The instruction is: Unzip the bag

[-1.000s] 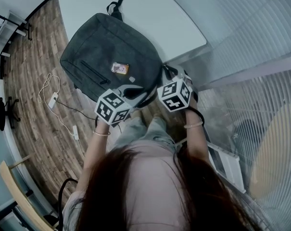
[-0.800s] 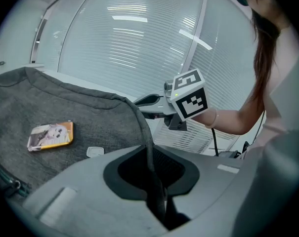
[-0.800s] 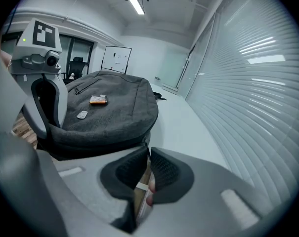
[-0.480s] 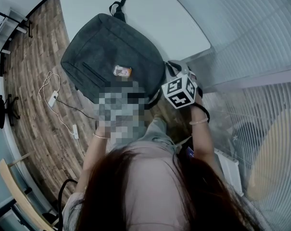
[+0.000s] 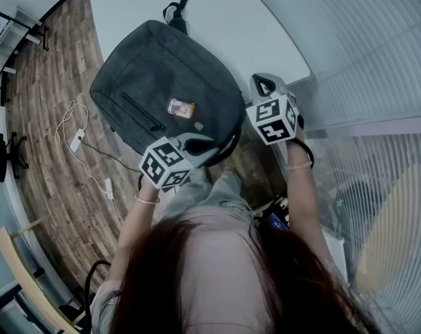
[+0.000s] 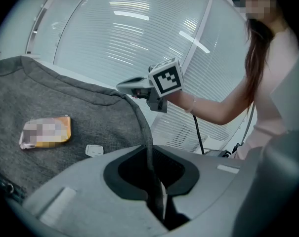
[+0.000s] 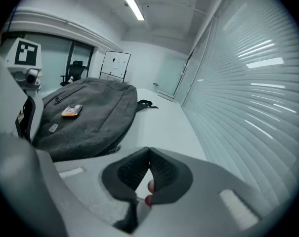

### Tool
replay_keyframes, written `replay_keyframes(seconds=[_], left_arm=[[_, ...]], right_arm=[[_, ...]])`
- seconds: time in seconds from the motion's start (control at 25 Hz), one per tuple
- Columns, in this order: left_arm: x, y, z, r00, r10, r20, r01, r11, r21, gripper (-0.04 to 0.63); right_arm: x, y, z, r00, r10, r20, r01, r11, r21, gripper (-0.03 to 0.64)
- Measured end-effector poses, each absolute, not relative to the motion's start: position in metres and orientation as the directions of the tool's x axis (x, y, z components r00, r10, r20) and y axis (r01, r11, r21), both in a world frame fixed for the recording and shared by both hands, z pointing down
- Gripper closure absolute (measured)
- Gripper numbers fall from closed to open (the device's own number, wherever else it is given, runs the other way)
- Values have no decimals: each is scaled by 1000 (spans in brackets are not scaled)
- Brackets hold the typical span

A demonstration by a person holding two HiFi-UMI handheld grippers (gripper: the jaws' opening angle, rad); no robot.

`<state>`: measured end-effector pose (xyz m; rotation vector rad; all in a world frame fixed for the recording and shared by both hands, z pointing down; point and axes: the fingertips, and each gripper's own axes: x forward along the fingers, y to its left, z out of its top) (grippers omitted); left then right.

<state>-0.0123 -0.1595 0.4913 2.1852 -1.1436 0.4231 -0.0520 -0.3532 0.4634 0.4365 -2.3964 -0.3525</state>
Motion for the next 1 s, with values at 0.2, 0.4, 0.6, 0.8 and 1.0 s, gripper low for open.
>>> replay_keyframes(seconds=[0.2,0.4,0.6,0.8,1.0], left_arm=[[-14,-159,494,571,-613,547,-821,-425,381,548],[-14,-161,495,577,-605,548,-816,-427,389,548],[-13,-160,496,575,-604,551,-818,-428,385,548],[-13,-160,496,571,-606,554,-821,-427,379,548],[-13,-160,497,567,-606,558,-823,-426,375,548]], right_arm=[[-50,-376,448,-728,-402,556,-210,902,377,614],[-46,-360,469,-735,-321,597,-152,936,317,614],[-42,-335,483,-758,-214,616,-72,966,247,612],[-36,-314,492,-764,-108,636,20,981,191,572],[-40,-301,497,-772,-33,634,100,980,172,540]])
